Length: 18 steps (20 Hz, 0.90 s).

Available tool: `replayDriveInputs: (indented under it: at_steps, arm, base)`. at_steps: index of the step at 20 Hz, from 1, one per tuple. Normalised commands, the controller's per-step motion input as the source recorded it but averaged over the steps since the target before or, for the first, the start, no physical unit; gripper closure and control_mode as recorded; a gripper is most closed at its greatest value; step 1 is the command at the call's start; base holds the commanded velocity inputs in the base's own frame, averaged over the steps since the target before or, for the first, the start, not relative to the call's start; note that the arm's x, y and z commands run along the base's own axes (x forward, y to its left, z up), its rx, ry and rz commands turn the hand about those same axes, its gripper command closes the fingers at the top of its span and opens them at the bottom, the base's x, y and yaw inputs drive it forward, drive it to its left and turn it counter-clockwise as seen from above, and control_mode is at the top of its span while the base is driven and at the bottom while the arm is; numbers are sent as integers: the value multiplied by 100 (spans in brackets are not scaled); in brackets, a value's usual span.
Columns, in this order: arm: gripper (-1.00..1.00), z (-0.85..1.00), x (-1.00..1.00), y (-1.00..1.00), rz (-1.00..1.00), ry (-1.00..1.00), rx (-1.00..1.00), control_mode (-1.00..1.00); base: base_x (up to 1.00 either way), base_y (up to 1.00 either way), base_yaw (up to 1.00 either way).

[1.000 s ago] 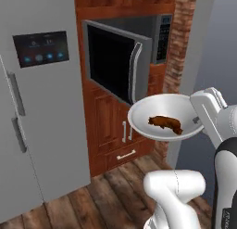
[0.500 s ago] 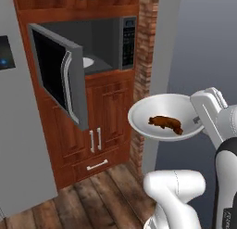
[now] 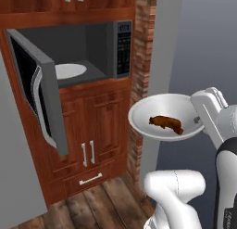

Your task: Remove the orange from the bowl and place it on the small plate. Then place the bowl with only the chicken drumstick in the microwave, close the door, and press the start button to microwave the chicken drumstick.

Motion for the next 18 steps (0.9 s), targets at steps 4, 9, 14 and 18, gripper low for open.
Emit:
replayDriveInputs:
  at_steps: [4, 9, 14, 18]
  arm:
    - [100, 0, 0, 0, 0, 0, 0, 100]
    - [100, 0, 0, 0, 0, 0, 0, 100]
    - [100, 0, 0, 0, 0, 0, 0, 100]
    - [100, 0, 0, 0, 0, 0, 0, 100]
  base:
    - [79, -10, 20]
    - [61, -6, 29]
    - [37, -10, 33]
    - [33, -8, 31]
